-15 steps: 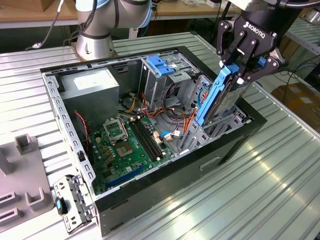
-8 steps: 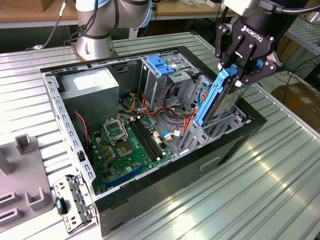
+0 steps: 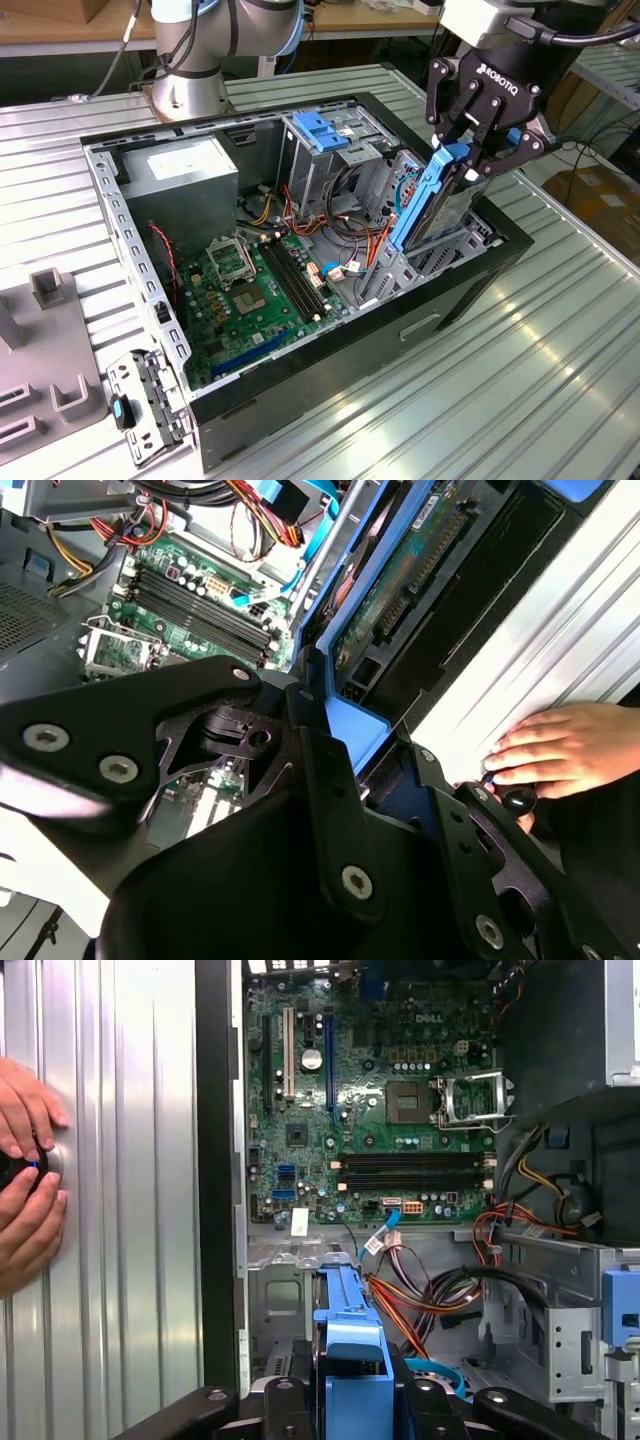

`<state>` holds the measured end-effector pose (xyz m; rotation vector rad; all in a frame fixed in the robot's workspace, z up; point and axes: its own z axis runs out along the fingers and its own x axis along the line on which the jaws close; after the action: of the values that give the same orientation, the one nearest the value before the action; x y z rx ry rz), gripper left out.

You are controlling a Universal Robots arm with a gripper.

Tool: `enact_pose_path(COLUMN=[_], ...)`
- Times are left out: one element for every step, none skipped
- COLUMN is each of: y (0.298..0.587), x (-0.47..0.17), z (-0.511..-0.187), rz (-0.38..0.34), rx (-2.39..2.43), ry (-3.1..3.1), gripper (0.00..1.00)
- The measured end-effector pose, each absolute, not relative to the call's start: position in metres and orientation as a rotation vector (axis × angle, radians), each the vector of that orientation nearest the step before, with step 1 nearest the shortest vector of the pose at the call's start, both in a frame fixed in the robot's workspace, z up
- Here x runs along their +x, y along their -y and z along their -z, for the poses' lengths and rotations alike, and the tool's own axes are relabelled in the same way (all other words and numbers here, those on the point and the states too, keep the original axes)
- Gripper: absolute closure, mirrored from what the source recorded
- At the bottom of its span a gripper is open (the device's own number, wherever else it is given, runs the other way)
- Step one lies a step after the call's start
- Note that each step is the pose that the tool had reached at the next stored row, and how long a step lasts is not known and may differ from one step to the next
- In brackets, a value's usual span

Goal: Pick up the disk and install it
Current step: 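Insert the disk into the insertion slot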

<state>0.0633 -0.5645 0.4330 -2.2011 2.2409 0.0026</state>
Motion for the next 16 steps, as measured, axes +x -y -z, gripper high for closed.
enact_pose_path(y=[0.565,0.565,0.564,0.565,0.565,0.565,0.565,0.565,0.565,0.565,0.565,0.565,0.565,0.565,0.565,0.565], x=[0.063,0.063,0.063,0.063,0.063,0.063,0.063,0.063,0.063,0.063,0.063,0.063,0.063,0.063,0.063,0.063], z=[-0.431,-0.43,-0.429,-0.428,-0.427,-0.426,-0.425,-0.424,-0.421,-0.418,-0.414,-0.411,-0.41,-0.407,-0.405,-0.402], rz=[-0.003,-0.003,-0.003,-0.004,-0.004,-0.004,-0.004,-0.004,-0.004,-0.004,-0.005,-0.005,-0.005,-0.005,-0.005,-0.005], rx=[-2.201,-2.201,-2.201,-2.201,-2.201,-2.202,-2.202,-2.202,-2.202,-2.202,-2.202,-2.202,-2.202,-2.202,-2.202,-2.202], ry=[-2.241,-2.241,-2.241,-2.241,-2.241,-2.241,-2.241,-2.241,-2.242,-2.242,-2.242,-2.242,-2.242,-2.242,-2.242,-2.242], gripper=[0.63,0.63,0.63,0.63,0.63,0.63,0.63,0.63,0.63,0.63,0.63,0.63,0.63,0.63,0.63,0.63])
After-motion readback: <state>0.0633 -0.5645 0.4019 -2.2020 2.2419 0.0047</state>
